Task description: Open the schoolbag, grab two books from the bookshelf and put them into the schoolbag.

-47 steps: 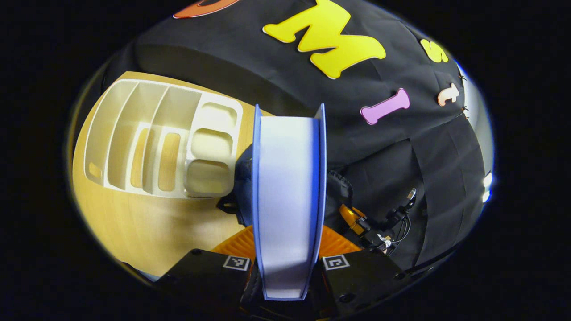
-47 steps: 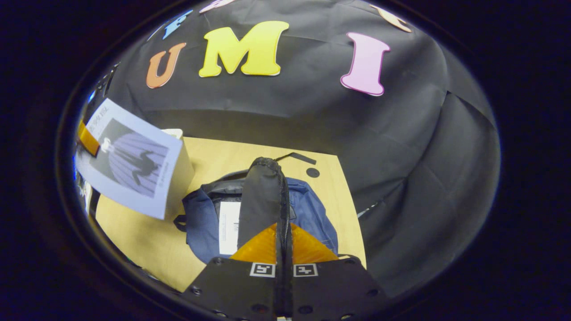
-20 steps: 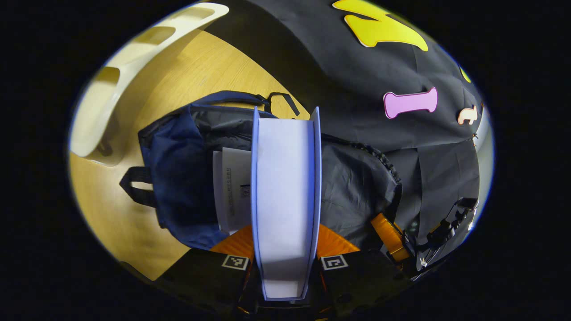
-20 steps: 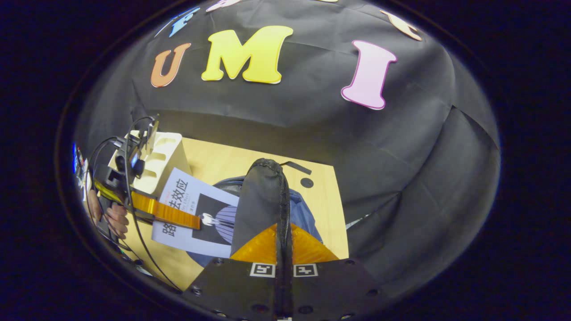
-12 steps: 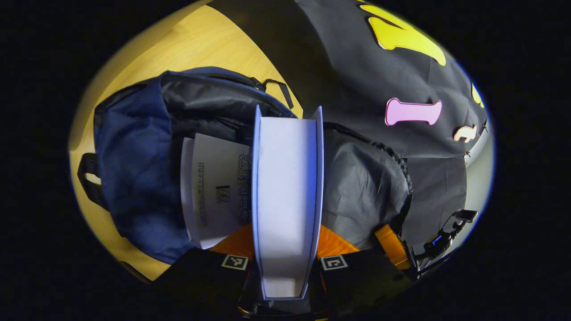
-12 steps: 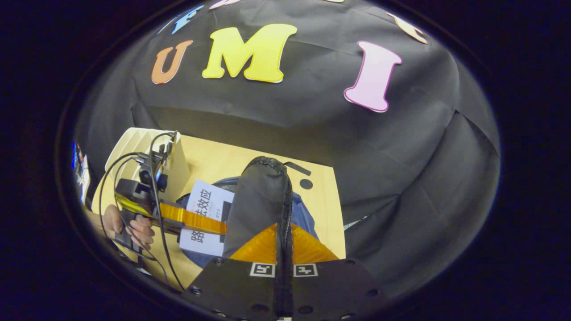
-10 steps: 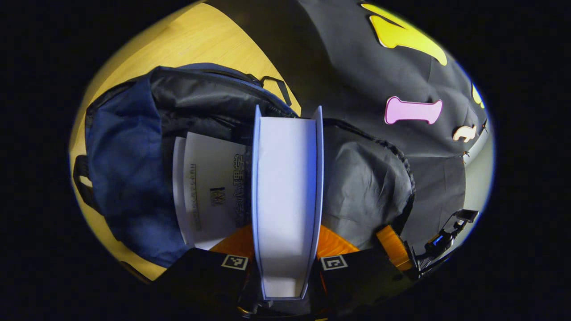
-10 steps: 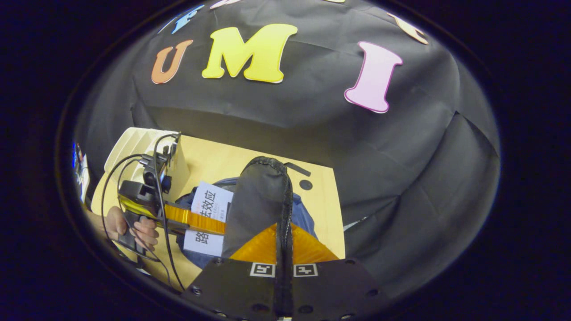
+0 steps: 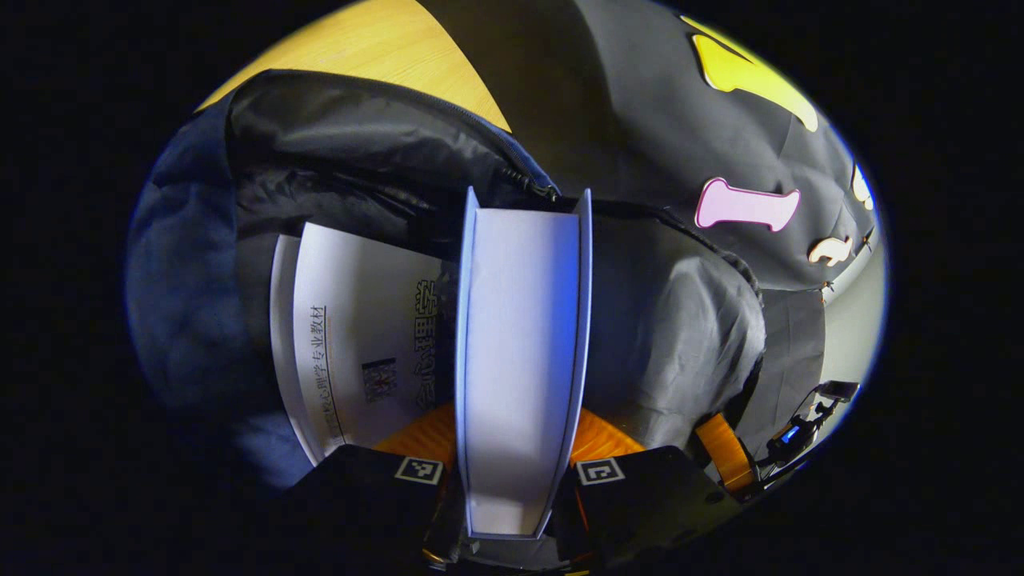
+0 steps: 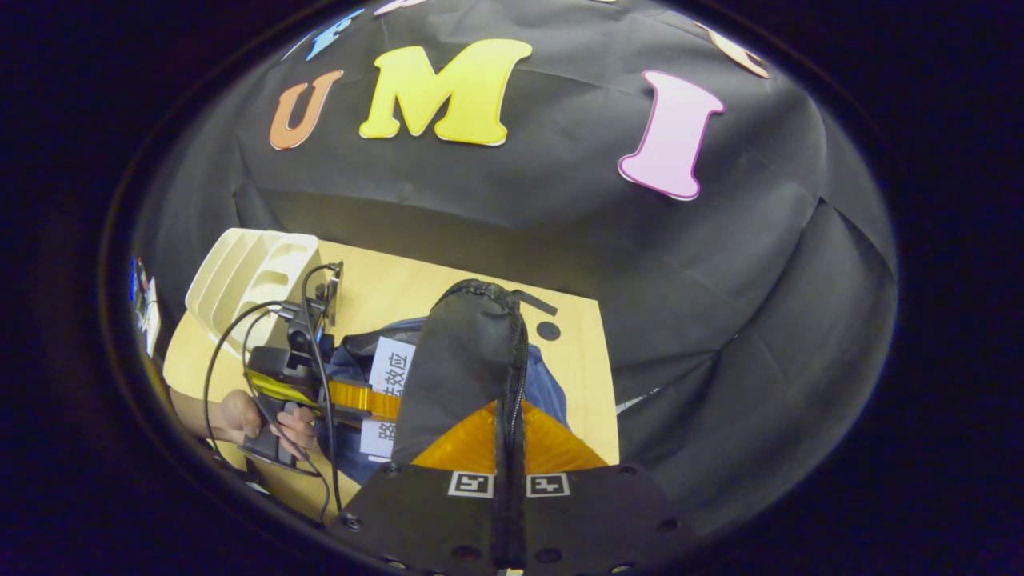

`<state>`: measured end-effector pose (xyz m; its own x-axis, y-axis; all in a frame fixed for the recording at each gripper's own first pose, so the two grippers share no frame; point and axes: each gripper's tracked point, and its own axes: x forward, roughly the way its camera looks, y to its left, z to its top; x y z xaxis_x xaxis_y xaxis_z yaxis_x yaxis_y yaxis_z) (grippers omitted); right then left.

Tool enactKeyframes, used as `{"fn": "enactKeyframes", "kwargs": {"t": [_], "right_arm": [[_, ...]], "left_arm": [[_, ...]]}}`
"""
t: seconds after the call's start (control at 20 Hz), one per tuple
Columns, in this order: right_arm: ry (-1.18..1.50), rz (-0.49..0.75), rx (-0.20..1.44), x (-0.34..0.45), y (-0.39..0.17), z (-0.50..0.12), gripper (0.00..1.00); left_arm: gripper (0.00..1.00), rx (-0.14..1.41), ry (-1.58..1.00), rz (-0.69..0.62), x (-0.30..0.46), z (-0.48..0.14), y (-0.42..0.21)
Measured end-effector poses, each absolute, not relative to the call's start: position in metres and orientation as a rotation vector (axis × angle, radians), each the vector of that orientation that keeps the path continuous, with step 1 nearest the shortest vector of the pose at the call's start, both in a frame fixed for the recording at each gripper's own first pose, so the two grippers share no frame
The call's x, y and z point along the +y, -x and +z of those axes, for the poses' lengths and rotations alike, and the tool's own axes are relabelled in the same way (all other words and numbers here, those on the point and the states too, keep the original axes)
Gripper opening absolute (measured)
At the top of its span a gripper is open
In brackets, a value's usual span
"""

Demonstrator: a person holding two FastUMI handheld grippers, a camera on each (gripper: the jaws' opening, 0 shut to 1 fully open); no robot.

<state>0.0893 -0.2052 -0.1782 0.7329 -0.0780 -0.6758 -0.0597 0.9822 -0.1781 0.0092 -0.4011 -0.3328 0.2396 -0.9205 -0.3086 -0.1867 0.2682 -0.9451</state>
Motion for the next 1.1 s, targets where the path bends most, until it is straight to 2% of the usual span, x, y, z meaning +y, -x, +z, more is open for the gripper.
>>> {"fn": "enactKeyframes", "kwargs": {"t": [0.1,0.2,0.25,0.3,0.35,0.4,0.5,0.55,0.6,0.65,0.7,0.75,1.0,1.05,1.1], "right_arm": [[0.186,-0.007,0.753,-0.205,-0.09,-0.179,0.0],[0.173,-0.006,0.755,-0.204,-0.091,-0.181,0.0],[0.164,-0.004,0.756,-0.203,-0.091,-0.182,0.0],[0.157,-0.003,0.757,-0.202,-0.093,-0.183,0.0],[0.153,-0.002,0.759,-0.202,-0.093,-0.184,0.0],[0.149,0.0,0.761,-0.201,-0.092,-0.185,0.0],[0.145,-0.002,0.763,-0.202,-0.092,-0.187,0.0],[0.141,-0.005,0.763,-0.203,-0.093,-0.186,0.0],[0.135,-0.006,0.764,-0.202,-0.093,-0.187,0.0],[0.128,-0.003,0.766,-0.2,-0.092,-0.188,0.0],[0.12,0.002,0.768,-0.197,-0.092,-0.189,0.0],[0.112,0.008,0.77,-0.194,-0.091,-0.19,0.0],[0.069,0.022,0.774,-0.183,-0.089,-0.195,0.0],[0.06,0.024,0.773,-0.18,-0.089,-0.195,0.0],[0.052,0.025,0.773,-0.177,-0.087,-0.195,0.0]], "left_arm": [[0.48,1.276,1.209,-0.699,-0.403,-0.338,-0.007],[0.56,1.319,1.191,-0.689,-0.401,-0.343,-0.005],[0.6,1.352,1.183,-0.687,-0.4,-0.347,-0.003],[0.71,1.369,1.172,-0.675,-0.397,-0.348,-0.002],[0.66,1.387,1.138,-0.653,-0.395,-0.353,-0.002],[0.76,1.423,1.1,-0.633,-0.39,-0.358,0.003],[0.78,1.466,1.088,-0.6,-0.386,-0.357,0.005],[0.86,1.477,1.064,-0.588,-0.385,-0.357,0.006],[0.8,1.493,1.032,-0.569,-0.381,-0.358,0.009],[0.81,1.513,0.985,-0.545,-0.375,-0.357,0.011],[0.75,1.527,0.933,-0.528,-0.367,-0.358,0.014],[0.83,1.525,0.897,-0.521,-0.36,-0.354,0.014],[0.85,1.46,0.652,-0.444,-0.312,-0.333,0.012],[0.88,1.435,0.597,-0.438,-0.305,-0.33,0.009],[0.82,1.41,0.542,-0.434,-0.297,-0.326,0.006]]}}
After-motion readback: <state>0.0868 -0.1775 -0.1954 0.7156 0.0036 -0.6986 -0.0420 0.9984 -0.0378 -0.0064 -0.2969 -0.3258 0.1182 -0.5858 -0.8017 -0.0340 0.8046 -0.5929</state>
